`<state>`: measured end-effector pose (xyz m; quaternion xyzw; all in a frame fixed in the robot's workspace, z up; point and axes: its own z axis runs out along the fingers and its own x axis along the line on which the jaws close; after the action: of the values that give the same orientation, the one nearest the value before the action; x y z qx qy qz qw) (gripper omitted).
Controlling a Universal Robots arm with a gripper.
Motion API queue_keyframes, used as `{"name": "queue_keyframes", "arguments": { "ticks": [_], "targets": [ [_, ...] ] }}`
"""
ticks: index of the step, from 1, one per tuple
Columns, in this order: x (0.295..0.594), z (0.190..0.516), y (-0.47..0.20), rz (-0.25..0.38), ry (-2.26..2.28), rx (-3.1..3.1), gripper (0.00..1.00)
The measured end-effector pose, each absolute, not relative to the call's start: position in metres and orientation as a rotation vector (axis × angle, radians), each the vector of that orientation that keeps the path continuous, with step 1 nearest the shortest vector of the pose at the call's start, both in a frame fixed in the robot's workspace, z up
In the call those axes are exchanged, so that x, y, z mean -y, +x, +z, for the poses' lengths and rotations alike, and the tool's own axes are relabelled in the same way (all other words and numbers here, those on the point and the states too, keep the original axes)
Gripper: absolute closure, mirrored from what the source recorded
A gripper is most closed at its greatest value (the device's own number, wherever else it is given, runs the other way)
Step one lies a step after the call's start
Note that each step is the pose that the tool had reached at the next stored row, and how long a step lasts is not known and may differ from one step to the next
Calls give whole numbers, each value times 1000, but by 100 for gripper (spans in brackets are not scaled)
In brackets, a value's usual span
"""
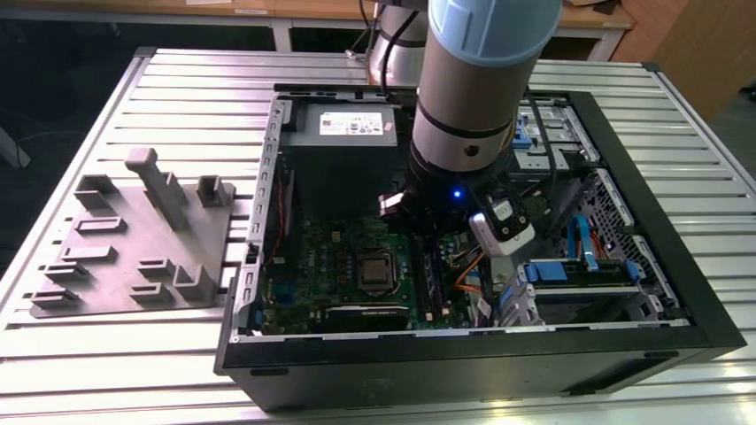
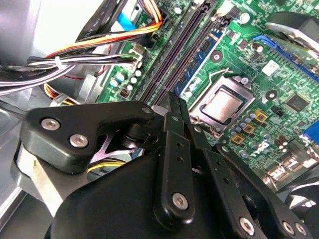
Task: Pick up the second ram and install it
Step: 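Insert the second ram into the second slot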
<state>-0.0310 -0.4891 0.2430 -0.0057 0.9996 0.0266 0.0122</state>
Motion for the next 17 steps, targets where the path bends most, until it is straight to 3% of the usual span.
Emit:
{"name": "queue_keyframes", "arguments": {
  "ticks": [17],
  "targets": [
    [494, 236, -32, 83, -18, -3116, 89]
  ]
}}
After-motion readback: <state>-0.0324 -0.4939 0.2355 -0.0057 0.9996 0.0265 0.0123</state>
